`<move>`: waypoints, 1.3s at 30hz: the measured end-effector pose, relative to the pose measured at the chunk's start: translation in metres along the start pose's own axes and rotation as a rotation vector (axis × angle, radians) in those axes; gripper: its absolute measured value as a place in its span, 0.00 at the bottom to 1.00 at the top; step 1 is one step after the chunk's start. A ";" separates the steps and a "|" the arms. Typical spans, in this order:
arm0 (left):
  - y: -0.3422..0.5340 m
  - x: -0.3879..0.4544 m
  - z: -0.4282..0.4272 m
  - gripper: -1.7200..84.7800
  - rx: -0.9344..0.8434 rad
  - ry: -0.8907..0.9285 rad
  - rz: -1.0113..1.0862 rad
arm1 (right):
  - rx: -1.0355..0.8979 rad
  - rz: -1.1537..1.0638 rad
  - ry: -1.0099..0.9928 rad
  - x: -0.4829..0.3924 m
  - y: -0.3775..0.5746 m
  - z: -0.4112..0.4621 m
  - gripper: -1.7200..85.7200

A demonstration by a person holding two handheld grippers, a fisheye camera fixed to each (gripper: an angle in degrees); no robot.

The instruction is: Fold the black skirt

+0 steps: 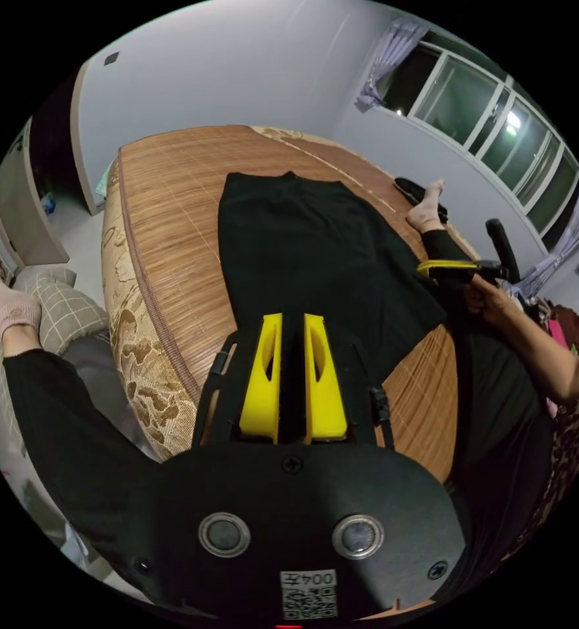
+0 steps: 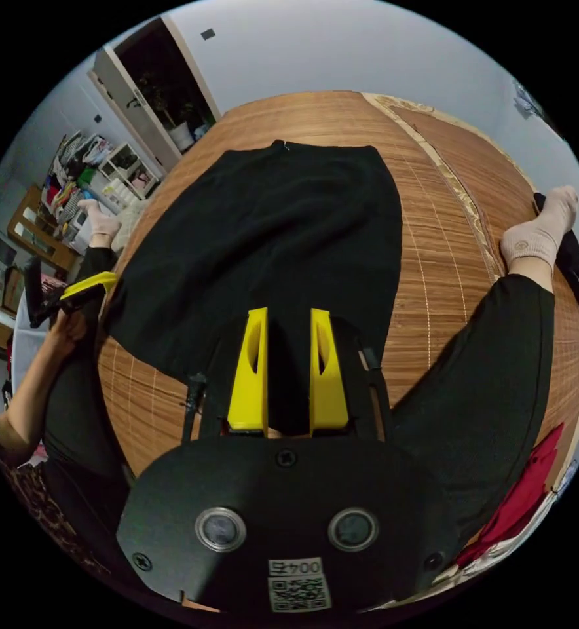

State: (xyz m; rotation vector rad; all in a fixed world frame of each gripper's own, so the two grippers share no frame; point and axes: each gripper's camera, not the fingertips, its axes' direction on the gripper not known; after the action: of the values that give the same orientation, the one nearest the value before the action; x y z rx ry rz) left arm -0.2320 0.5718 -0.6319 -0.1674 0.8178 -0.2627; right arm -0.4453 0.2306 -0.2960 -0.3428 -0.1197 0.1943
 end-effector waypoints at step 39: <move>0.133 -0.139 0.009 0.07 0.058 0.176 -0.370 | -0.044 -0.125 -0.084 -0.098 0.098 0.156 0.11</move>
State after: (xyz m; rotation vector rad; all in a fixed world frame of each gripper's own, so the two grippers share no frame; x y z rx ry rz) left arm -0.2944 0.7399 -0.5616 -0.2440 0.9500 -0.6558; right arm -0.5804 0.3512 -0.1926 -0.3694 -0.2274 0.0826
